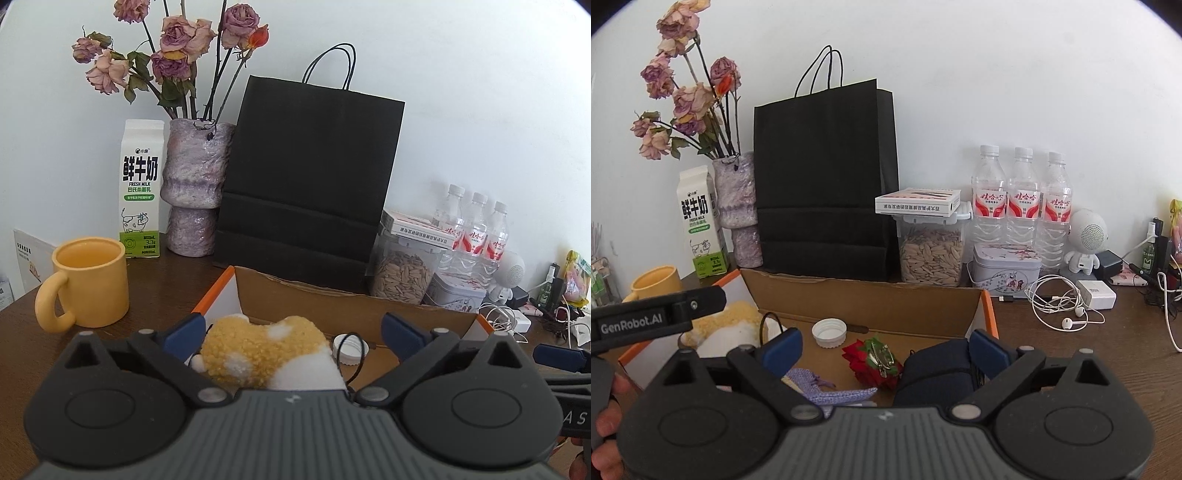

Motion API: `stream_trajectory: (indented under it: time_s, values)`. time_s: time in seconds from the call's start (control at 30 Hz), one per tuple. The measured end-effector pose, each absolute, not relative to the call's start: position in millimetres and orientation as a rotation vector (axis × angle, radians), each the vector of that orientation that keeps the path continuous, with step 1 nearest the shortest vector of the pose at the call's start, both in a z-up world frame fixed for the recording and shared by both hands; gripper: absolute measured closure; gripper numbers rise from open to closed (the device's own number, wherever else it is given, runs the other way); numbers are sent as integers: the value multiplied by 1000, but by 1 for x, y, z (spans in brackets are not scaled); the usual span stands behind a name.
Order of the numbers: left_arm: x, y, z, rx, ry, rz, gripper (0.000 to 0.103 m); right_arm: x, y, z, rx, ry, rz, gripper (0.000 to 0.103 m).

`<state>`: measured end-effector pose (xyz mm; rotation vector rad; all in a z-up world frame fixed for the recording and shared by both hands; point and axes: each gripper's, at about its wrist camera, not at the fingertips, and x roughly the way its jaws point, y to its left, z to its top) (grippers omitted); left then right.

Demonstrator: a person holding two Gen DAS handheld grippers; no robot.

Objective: Organize objects
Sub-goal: 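Lower the cable and pouch into the box and open both grippers, then withdraw both grippers from the box back over the table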

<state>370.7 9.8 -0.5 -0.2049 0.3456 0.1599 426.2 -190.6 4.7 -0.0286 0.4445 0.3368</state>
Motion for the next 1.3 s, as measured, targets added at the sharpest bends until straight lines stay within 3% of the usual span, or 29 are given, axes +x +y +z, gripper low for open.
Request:
stream_trajectory:
  time_s: [0.63, 1.3]
  values:
    - [307, 15, -18, -145, 310, 152, 0, 351, -207, -7, -77, 300, 303, 0]
    - [228, 24, -43, -166, 435, 95, 0, 275, -209, -52, -112, 540, 356, 0]
